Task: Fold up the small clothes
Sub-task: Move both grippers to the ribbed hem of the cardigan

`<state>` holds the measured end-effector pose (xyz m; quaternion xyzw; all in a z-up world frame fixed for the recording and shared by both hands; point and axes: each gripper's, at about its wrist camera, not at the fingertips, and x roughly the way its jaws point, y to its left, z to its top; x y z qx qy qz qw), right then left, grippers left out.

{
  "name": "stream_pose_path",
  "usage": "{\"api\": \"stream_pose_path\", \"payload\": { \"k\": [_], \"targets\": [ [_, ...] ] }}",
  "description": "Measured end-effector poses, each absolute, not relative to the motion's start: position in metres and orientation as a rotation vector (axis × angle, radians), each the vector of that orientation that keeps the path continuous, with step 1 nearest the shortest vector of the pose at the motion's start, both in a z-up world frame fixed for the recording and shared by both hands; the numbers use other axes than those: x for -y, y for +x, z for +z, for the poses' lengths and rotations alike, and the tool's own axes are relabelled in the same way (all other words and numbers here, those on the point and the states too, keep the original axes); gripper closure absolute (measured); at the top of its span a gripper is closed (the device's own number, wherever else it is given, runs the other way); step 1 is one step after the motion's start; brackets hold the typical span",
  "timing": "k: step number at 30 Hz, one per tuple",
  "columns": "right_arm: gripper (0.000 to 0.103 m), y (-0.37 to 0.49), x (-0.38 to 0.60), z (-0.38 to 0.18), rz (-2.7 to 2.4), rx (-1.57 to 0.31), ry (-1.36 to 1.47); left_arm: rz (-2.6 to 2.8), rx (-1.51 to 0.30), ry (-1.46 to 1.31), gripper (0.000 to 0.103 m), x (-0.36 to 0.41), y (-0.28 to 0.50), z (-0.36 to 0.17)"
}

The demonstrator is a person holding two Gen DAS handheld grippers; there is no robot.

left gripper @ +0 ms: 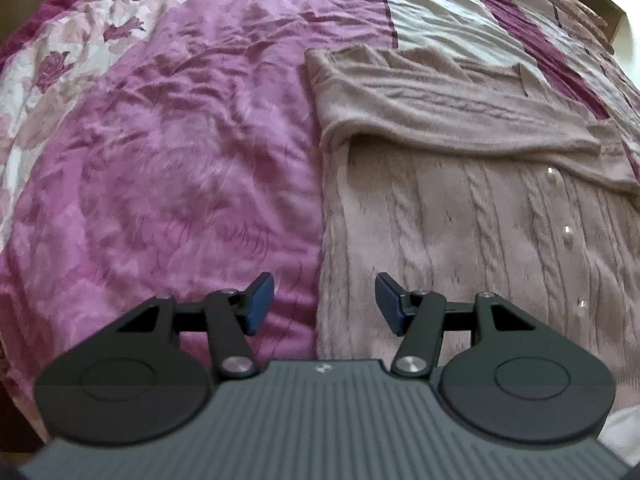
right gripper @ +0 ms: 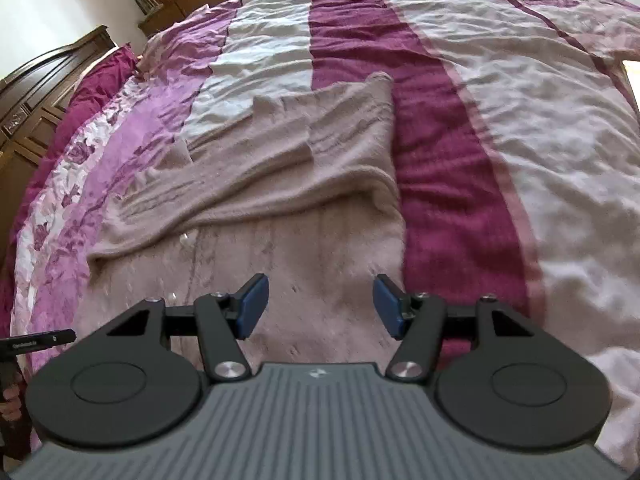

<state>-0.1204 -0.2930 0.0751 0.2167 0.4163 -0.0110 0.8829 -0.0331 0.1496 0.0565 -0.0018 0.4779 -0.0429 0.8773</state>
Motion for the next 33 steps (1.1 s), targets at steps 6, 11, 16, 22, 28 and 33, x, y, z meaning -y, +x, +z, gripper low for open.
{"api": "stream_pose_path", "payload": {
  "k": [6,11,16,22,28,33],
  "targets": [
    [0.037,-0.139,0.304,0.065,-0.006,-0.934,0.499,-0.158,-1.043,-0.031,0.045,-0.154,-0.049,0.052],
    [0.037,-0.151,0.304,0.062,0.001,-0.963,0.493,-0.192,-1.073,-0.046,0.045,-0.155,-0.058,0.05],
    [0.037,-0.168,0.303,0.061,0.024,-0.98,0.491,-0.24,-1.121,-0.133,0.045,-0.16,-0.067,0.043],
    [0.037,-0.182,0.309,0.057,0.068,-1.012,0.544,-0.28,-1.114,-0.116,0.042,-0.155,-0.086,0.04],
    [0.037,-0.196,0.303,0.054,0.124,-1.042,0.518,-0.323,-1.102,-0.115,0.041,-0.148,-0.091,0.037],
    [0.036,-0.196,0.293,0.051,0.13,-1.052,0.475,-0.352,-1.104,-0.077,0.041,-0.137,-0.085,0.03]
  ]
}}
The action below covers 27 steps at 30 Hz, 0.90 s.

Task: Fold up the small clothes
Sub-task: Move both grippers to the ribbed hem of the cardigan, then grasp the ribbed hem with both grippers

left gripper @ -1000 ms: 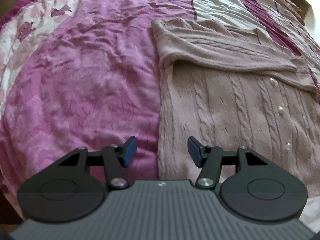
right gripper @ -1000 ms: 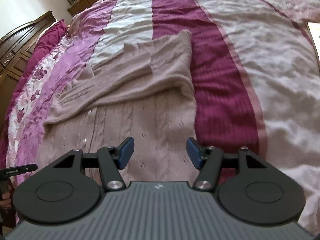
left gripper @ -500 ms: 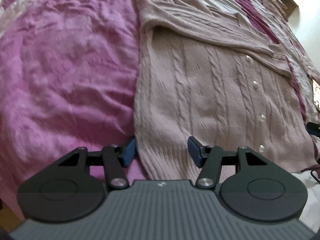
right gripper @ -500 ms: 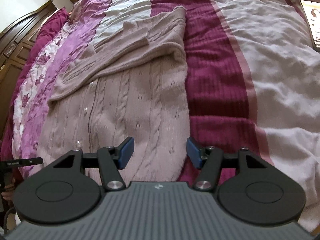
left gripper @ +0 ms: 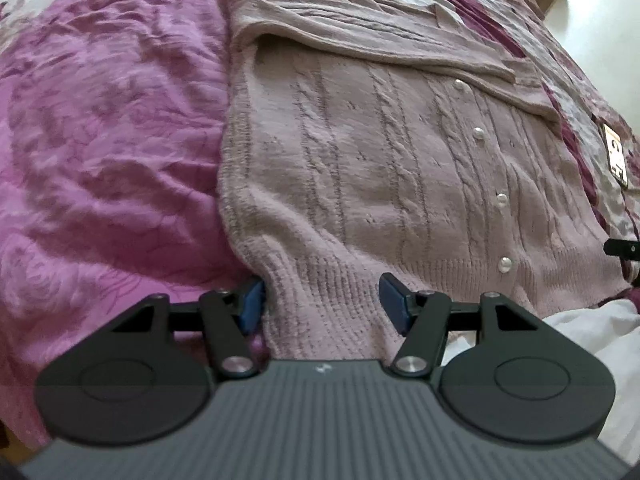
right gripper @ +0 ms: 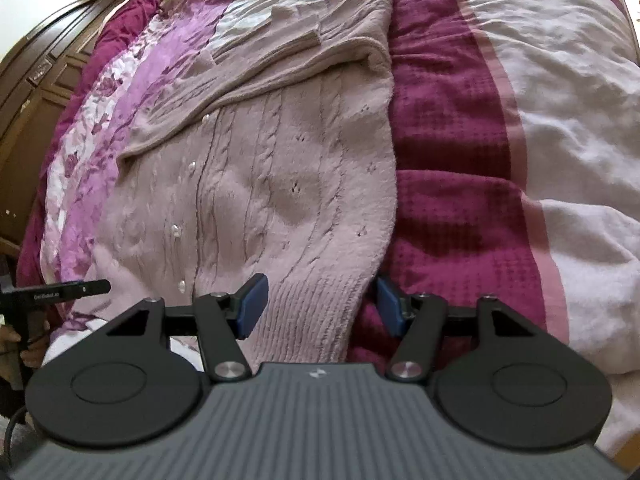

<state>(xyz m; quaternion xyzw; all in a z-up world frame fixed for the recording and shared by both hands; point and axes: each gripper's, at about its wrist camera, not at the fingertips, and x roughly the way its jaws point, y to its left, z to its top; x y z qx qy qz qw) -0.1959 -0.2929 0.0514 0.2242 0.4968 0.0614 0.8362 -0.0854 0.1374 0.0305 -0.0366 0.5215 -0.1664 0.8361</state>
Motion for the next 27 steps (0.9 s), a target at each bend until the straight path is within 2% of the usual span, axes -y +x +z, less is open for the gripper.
{"api": "stream_pose_path", "payload": {
  "k": [3,12,16,27],
  "targets": [
    [0.032,-0.186,0.287,0.045,0.165,-1.056,0.466,-0.365,-1.111,-0.062,0.041,-0.134,-0.08,0.026],
    [0.032,-0.168,0.268,0.031,0.248,-1.051,0.461,-0.437,-1.206,-0.096,0.042,-0.143,-0.052,0.025],
    [0.032,-0.17,0.276,0.026,0.263,-1.028,0.528,-0.449,-1.194,-0.082,0.042,-0.142,-0.054,0.022],
    [0.054,-0.173,0.274,0.023,0.254,-0.985,0.528,-0.441,-1.136,-0.022,0.044,-0.13,-0.07,0.021]
  ]
}}
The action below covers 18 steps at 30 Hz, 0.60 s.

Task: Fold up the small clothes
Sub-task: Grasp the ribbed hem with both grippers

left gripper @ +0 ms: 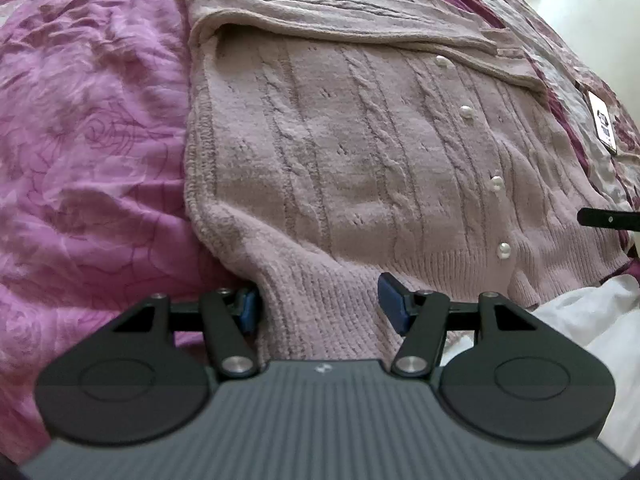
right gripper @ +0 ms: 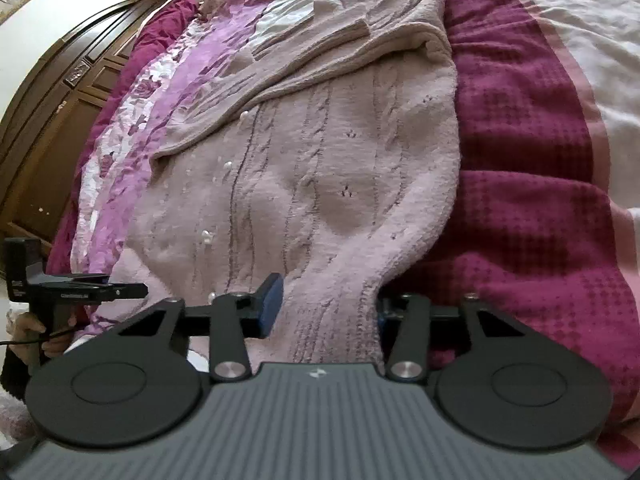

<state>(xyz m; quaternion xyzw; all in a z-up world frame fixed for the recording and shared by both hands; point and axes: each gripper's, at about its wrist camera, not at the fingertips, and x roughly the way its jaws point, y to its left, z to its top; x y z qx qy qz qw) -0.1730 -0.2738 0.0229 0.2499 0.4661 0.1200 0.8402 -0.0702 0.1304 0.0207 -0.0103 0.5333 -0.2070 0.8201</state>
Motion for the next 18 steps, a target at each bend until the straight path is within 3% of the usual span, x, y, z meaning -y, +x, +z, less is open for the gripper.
{"api": "stream_pose_path", "payload": {
  "k": [7,18],
  "targets": [
    [0.056,-0.175,0.273,0.022,0.255,-0.976,0.515,-0.436,-1.119,-0.036,0.065,-0.13,-0.078,0.023],
    [0.056,-0.176,0.271,0.018,0.25,-0.982,0.495,-0.408,-1.111,-0.029,0.067,-0.128,-0.08,0.019]
  ]
}}
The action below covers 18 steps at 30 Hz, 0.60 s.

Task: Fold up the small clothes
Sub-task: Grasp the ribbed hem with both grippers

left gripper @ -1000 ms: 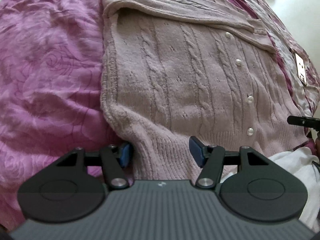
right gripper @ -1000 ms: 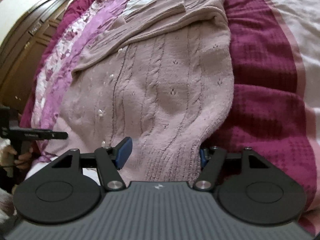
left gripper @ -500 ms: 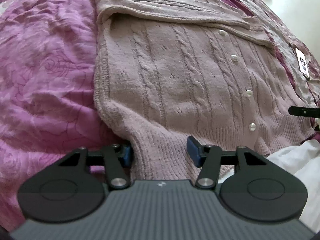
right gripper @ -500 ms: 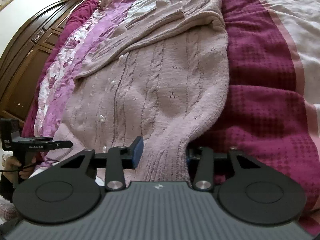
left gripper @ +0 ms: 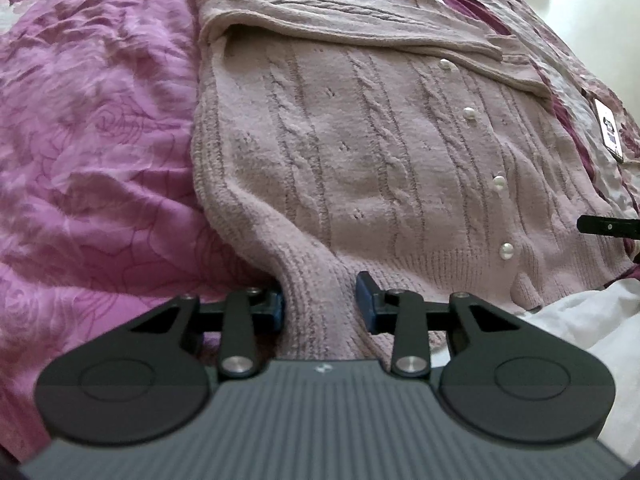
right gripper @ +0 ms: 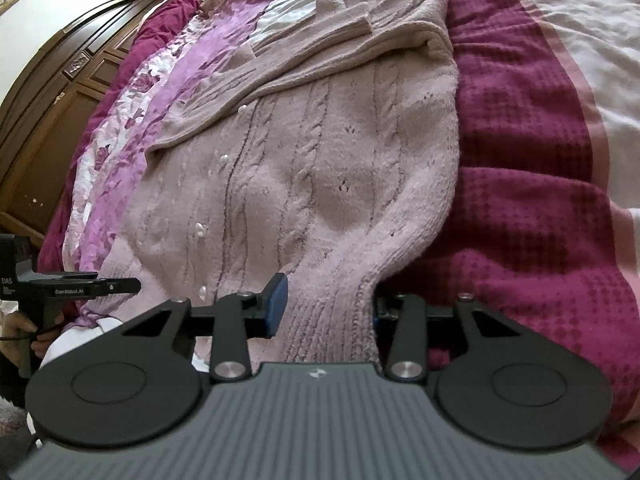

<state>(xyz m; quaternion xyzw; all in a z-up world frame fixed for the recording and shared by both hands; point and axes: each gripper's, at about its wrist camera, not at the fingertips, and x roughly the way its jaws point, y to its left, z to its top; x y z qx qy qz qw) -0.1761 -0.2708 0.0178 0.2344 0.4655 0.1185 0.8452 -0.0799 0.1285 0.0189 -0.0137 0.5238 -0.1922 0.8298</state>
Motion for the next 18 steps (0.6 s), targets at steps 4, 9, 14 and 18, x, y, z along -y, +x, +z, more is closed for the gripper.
{"api": "stream_pose_path", "payload": {
  "k": [4,9,14,18],
  "targets": [
    [0.055,-0.173,0.269,0.01,0.23,-1.011,0.484,-0.411,-1.116,-0.035,0.067,-0.13,-0.08,0.018],
    [0.053,-0.172,0.267,0.006,0.231,-1.027,0.483,-0.396,-1.128,-0.035,0.067,-0.129,-0.079,0.016],
    [0.053,-0.172,0.265,0.006,0.235,-1.015,0.474,-0.403,-1.104,-0.005,0.067,-0.126,-0.082,0.018],
    [0.066,-0.178,0.264,0.009,0.217,-0.981,0.46,-0.391,-1.087,-0.02,0.084,-0.129,-0.084,0.02]
  ]
}}
